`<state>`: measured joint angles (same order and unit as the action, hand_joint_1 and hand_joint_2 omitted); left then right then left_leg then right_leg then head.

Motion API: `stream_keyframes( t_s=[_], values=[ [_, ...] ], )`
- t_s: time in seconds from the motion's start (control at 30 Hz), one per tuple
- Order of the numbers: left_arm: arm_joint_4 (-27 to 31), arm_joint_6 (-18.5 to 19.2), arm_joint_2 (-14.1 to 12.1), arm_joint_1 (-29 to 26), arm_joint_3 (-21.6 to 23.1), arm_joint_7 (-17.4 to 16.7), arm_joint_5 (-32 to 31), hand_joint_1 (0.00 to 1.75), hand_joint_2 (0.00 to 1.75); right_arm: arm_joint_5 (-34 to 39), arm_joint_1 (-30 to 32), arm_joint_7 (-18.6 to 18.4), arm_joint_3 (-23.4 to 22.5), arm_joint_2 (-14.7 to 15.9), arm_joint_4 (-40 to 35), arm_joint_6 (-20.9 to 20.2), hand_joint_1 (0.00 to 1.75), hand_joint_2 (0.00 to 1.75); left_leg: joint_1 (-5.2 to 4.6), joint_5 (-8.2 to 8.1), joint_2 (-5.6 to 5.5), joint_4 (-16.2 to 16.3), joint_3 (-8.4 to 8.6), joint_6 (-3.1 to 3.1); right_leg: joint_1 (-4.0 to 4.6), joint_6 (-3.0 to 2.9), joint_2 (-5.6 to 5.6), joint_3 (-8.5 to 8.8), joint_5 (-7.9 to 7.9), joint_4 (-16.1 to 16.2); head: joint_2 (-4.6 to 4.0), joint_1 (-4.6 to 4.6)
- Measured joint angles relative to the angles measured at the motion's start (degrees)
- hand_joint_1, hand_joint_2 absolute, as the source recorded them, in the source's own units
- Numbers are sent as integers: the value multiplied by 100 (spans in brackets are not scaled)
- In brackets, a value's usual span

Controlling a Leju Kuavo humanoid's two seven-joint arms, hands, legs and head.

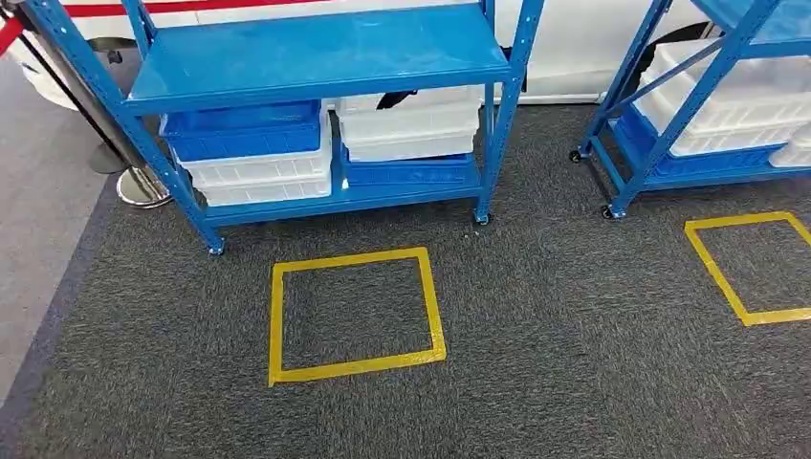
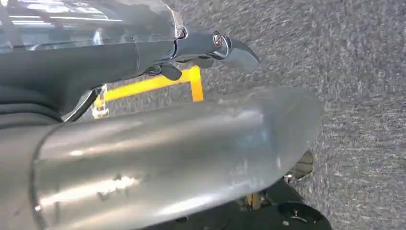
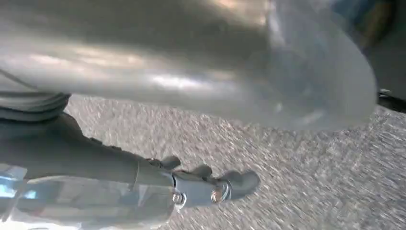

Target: Take the parts from the cabinet and place them on the table.

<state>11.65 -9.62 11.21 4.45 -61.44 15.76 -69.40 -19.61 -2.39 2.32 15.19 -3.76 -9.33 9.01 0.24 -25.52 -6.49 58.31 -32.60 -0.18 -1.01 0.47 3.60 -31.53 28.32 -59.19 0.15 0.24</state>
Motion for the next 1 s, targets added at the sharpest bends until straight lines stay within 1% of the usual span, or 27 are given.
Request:
stream_keyframes(
  t_s=[0.03,0.07,0.1,0.13,0.17,0.2,0.23,0.27,0.3,0.33,0.37,0.4,0.43,0.47,0.5,0.53,0.57,0.6,0.67,0.7,0.77,0.9,0.93,1.0],
  values=[
    [0,0,0,-8,0,0,0,0,0,0,-7,0,0,0,-2,0,0,0,26,19,-47,-24,-1,-44,30,-37,-45,8,-5,-2,0,11],
    [0,-2,0,-17,-2,0,0,0,0,-2,-13,0,2,-2,-2,0,0,0,17,22,-119,-18,-22,-79,-25,-82,-121,21,-31,48,0,4],
    [0,-2,-2,-15,-2,0,0,0,0,-2,-12,-2,2,-13,-2,-2,0,0,27,-32,10,62,-32,-85,-33,-114,-221,36,-50,78,0,11],
    [0,-2,0,-14,-4,0,0,0,0,0,3,-2,2,-7,-2,-2,0,0,-2,-219,330,294,-143,-109,-27,-165,-273,37,-49,94,2,-51],
    [0,0,4,-5,-2,-2,0,0,0,0,20,-2,2,-7,-2,-2,0,0,8,-495,495,746,-356,-138,-10,-178,-362,28,-44,92,2,-76],
    [0,0,7,4,-2,-2,0,0,0,4,37,-2,2,-7,-2,2,0,0,18,-738,563,1241,-582,-159,6,-188,-445,26,-38,89,0,-72],
    [0,0,7,6,-2,-2,0,0,0,33,49,-13,2,-4,0,30,0,0,29,-885,588,1636,-757,-174,16,-194,-502,22,-32,87,0,-72],
    [0,2,9,-2,-2,-2,0,0,0,59,47,-41,2,-4,0,65,0,0,41,-902,605,1825,-829,-182,22,-194,-554,22,-29,84,0,-72],
    [0,0,9,-14,-4,-2,4,0,0,68,45,-46,2,-4,0,101,0,0,46,-773,615,1697,-749,-182,26,-191,-594,26,-25,81,2,-70],
    [0,2,9,-22,-4,-2,15,0,0,81,36,-46,0,-4,-2,105,0,0,46,-560,618,1345,-554,-174,25,-183,-617,32,-19,75,0,-76],
    [0,2,9,-22,-4,2,22,0,0,87,26,-46,0,-7,-2,105,0,0,45,-252,633,707,-206,-146,26,-173,-634,48,-12,71,2,-76],
    [0,4,9,-19,-4,4,26,0,0,94,20,-46,0,-9,-2,105,0,0,41,-93,663,285,21,-111,28,-163,-647,63,-6,72,2,-74],
    [0,9,9,-10,-7,4,35,0,0,101,23,-46,0,-13,-2,105,0,0,6,-160,753,9,150,-50,47,-142,-660,59,5,61,2,-70],
    [0,11,9,-4,-9,11,35,0,0,101,21,-46,0,-13,-2,105,0,0,-18,-126,737,-12,129,-20,59,-104,-658,44,3,50,0,-69],
    [0,13,13,-3,-9,13,35,0,0,101,21,-46,-2,-13,-2,103,0,0,-3,-99,733,-44,150,-40,79,-99,-662,39,29,25,0,-70],
    [0,20,20,-7,-9,13,35,0,0,101,23,-46,-4,-11,-2,101,0,0,3,-100,718,-36,153,-78,80,-161,-648,38,12,39,0,-53],
    [0,20,20,-17,-9,13,35,0,0,101,22,-46,-4,-11,-2,101,0,0,-13,-95,718,-38,154,-69,69,-148,-661,40,11,40,0,-48],
    [0,20,20,-19,-13,11,37,0,0,101,23,-46,-4,-11,-2,103,0,0,-24,-100,717,-32,149,-47,61,-119,-657,41,-6,47,0,-48],
    [0,20,20,-12,-13,13,37,0,0,101,23,-46,-9,-11,-2,101,0,0,-26,-101,718,-32,147,-34,59,-101,-656,56,-18,80,0,-44],
    [0,22,22,-9,-13,11,37,0,0,101,23,-46,-9,-11,-2,101,0,0,-27,-102,718,-32,147,-13,58,-89,-656,58,-25,88,0,-46],
    [0,39,28,-9,-13,20,46,0,0,105,23,-44,-11,-11,-2,101,0,0,-27,-104,719,-28,147,-3,59,-77,-655,64,-33,105,0,-46],
    [0,118,31,-10,-28,131,125,0,0,118,24,-39,-13,-13,-2,98,0,0,-32,-110,719,-24,146,24,54,-41,-655,65,-41,113,0,-46],
    [0,127,33,-9,-37,110,159,0,0,118,24,-39,-13,-13,-2,98,0,0,-32,-110,719,-24,146,24,54,-39,-655,66,-41,114,0,-46],
    [0,157,33,-6,-72,-81,208,0,0,116,26,-39,-13,-13,-2,94,0,0,-32,-108,719,-22,146,26,54,-36,-655,68,-43,114,0,-48]
  ],
)
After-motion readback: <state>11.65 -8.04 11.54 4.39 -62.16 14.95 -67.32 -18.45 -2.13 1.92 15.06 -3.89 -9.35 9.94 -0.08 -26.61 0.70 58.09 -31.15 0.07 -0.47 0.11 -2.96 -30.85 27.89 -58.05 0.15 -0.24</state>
